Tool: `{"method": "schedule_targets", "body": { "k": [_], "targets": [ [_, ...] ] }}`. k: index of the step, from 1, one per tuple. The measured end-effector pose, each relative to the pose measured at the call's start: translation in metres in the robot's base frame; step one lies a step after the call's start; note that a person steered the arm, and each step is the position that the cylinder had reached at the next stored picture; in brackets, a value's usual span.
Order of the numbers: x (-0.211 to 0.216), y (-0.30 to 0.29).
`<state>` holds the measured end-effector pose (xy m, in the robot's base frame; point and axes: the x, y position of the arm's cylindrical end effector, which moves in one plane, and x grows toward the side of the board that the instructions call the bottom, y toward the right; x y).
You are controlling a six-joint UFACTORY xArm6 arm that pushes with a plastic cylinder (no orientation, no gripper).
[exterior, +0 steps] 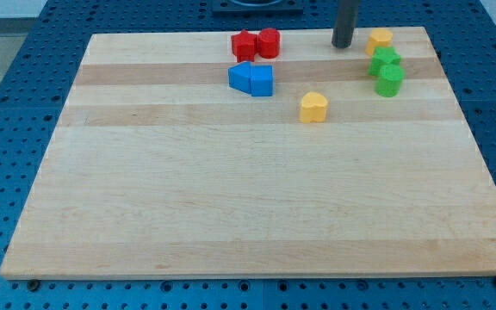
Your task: Push the hexagon into the heart
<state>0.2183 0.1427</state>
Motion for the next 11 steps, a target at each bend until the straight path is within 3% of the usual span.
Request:
{"method": "schedule_targets", "body": {
  "k": [2, 4, 8, 11],
  "targets": [
    [-0.025, 0.046],
    [-0.025, 0.082],
    [0.024, 0.082],
    [0.027, 0.061]
  ]
}}
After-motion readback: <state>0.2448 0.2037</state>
